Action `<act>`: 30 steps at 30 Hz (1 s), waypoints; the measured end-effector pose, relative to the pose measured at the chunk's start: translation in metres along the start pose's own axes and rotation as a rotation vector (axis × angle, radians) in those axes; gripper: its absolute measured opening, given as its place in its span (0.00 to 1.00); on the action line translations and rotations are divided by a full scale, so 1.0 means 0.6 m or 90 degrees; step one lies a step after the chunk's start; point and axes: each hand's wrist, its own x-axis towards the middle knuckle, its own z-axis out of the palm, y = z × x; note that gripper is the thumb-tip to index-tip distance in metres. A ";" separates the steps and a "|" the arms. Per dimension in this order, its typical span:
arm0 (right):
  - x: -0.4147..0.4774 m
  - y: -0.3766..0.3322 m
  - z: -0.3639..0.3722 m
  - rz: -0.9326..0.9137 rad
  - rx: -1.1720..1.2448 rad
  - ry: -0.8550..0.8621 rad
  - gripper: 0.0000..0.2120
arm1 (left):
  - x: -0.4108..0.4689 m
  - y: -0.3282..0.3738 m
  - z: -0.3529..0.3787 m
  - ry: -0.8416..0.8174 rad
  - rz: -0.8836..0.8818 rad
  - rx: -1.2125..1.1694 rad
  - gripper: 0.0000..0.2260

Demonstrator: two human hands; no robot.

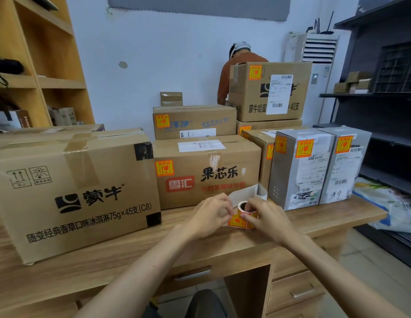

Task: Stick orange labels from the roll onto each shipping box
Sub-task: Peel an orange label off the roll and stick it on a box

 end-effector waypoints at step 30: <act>-0.028 -0.015 0.017 -0.042 -0.095 0.169 0.13 | -0.005 0.003 0.005 -0.052 -0.140 -0.222 0.07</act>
